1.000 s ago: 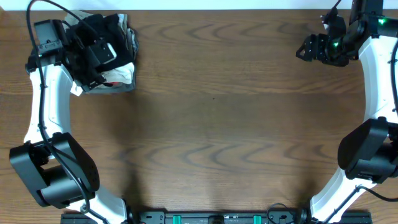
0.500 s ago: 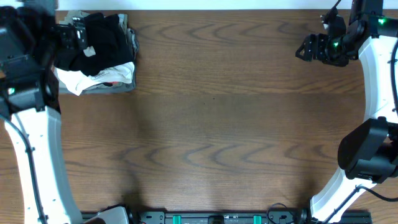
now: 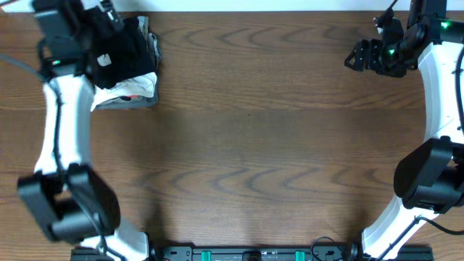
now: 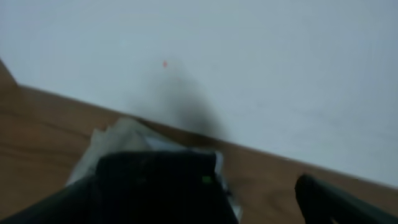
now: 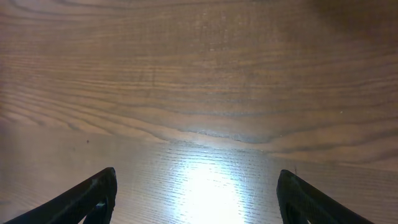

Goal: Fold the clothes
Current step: 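Lower the black shirt onto the stack and open the left gripper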

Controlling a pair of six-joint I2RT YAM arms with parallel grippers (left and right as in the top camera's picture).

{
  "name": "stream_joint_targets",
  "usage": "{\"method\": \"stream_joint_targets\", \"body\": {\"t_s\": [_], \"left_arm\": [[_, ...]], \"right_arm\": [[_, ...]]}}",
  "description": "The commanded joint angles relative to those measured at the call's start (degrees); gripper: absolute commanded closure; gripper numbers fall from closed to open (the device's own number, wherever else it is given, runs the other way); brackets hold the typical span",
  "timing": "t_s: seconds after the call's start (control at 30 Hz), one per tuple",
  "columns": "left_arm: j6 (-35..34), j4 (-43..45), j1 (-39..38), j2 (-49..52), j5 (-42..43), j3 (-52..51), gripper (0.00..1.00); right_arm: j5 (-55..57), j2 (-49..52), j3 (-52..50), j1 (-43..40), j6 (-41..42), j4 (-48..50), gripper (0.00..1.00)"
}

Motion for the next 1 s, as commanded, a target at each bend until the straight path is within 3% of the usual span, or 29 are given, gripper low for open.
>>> {"method": "stream_joint_targets", "body": {"t_s": [0.0, 0.13, 0.3, 0.63, 0.8, 0.97], "left_arm": [[-2.4, 4.9, -2.4, 4.2, -12.7, 0.1, 0.01], [-2.4, 7.1, -4.3, 9.1, -22.5, 0.1, 0.01], [-4.5, 2.9, -4.8, 15.4, -30.9, 0.0, 0.01], [-9.4, 1.2, -4.8, 29.6, -27.9, 0.0, 0.02], [-9.3, -1.3, -4.9, 28.1, -27.9, 0.0, 0.02], [-9.3, -6.6, -5.1, 19.3, -27.8, 0.0, 0.02]], "right_arm": [[-0.3, -0.8, 0.3, 0.9, -0.3, -0.2, 0.20], [-0.3, -0.8, 0.3, 0.9, -0.3, -0.2, 0.20], [-0.2, -0.8, 0.3, 0.9, -0.3, -0.3, 0.20], [-0.3, -0.8, 0.2, 0.9, -0.3, -0.5, 0.20], [-0.3, -0.8, 0.2, 0.9, -0.3, -0.4, 0.20], [-0.3, -0.8, 0.2, 0.9, -0.3, -0.5, 0.20]]}}
